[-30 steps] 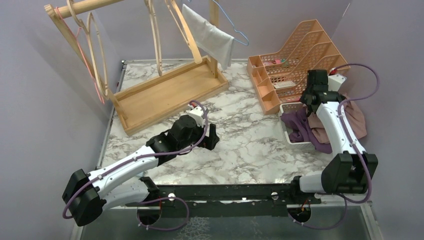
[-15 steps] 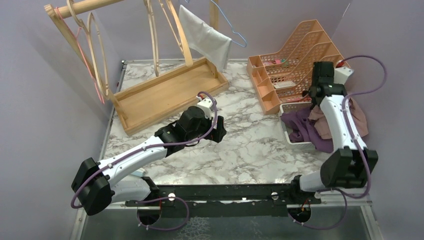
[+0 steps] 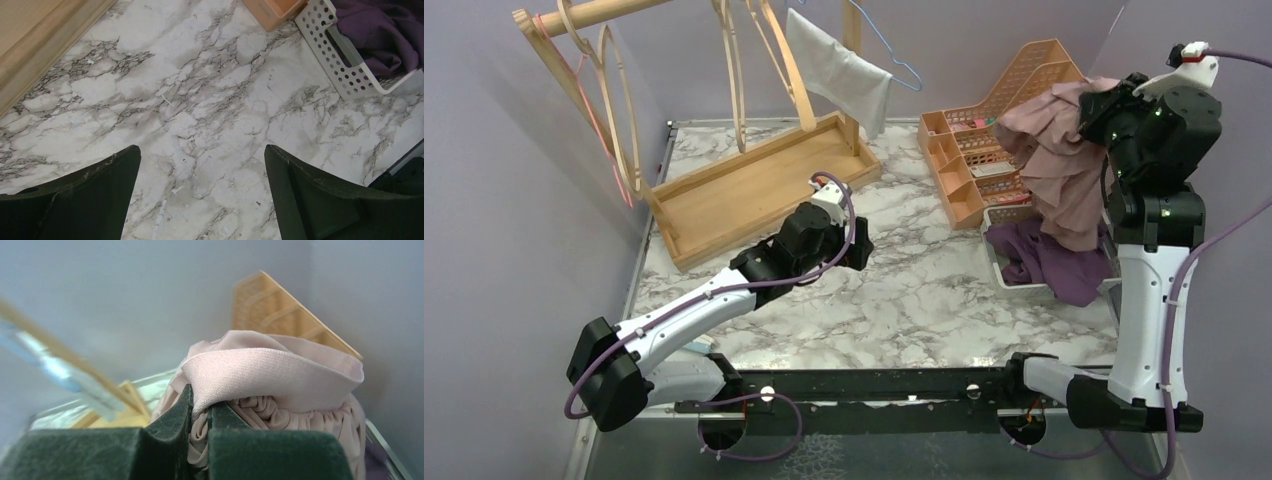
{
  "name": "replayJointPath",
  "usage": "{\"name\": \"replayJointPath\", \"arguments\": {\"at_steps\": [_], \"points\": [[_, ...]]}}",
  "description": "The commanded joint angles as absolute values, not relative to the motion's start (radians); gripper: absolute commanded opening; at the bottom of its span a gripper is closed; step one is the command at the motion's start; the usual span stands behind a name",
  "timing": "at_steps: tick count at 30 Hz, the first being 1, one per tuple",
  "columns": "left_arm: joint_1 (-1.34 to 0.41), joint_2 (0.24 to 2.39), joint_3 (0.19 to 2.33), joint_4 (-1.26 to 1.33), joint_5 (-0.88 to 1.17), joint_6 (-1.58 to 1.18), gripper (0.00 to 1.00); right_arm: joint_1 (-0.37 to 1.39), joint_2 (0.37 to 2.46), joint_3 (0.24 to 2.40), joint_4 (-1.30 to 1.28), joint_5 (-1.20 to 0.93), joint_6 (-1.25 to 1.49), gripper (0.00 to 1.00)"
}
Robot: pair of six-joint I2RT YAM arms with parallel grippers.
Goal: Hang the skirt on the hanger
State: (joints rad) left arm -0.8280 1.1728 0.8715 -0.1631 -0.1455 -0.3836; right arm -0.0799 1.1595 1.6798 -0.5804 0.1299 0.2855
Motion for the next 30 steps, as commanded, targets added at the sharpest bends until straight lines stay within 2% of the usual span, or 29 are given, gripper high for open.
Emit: {"name": "replayJointPath", "arguments": {"at_steps": [1,4,7,11,15,17,19,23,27,28,30], "points": [[-0.812,1.162,0.903,-0.165,-0.207,-0.42,0.96,-0.081,1.164,1.812,-0.471,-0.282,0.231,0.01],[-0.799,1.157,0.912,-0.189,-0.236,-0.439,0.96,-0.08,1.162,1.851,-0.449,-0.459,0.239,0.01],[-0.782,1.14,0.915,-0.211,-0.275,-0.457,0.96,-0.08,1.145,1.792,-0.41,-0.651,0.266,0.01],[-0.756,1.098,0.894,-0.219,-0.318,-0.481,0.96,-0.079,1.078,1.532,-0.304,-0.884,0.357,0.01],[-0.737,1.048,0.857,-0.212,-0.316,-0.491,0.96,-0.039,1.057,1.228,-0.274,-1.01,0.434,0.01],[-0.734,1.025,0.829,-0.197,-0.305,-0.497,0.98,0.063,1.052,1.092,-0.289,-0.949,0.439,0.01],[-0.731,1.006,0.802,-0.184,-0.288,-0.493,0.99,0.23,1.043,0.97,-0.292,-0.8,0.44,0.01],[-0.716,0.987,0.752,-0.154,-0.229,-0.493,0.99,0.496,1.13,0.806,-0.282,-0.583,0.479,0.01],[-0.667,1.002,0.74,-0.187,-0.185,-0.543,0.99,0.655,1.223,0.697,-0.159,-0.53,0.546,0.02],[-0.65,1.01,0.739,-0.194,-0.159,-0.55,0.99,0.668,1.243,0.695,-0.163,-0.52,0.558,0.09],[-0.614,1.025,0.735,-0.198,-0.097,-0.566,0.97,0.676,1.256,0.713,-0.202,-0.458,0.563,0.43]]}}
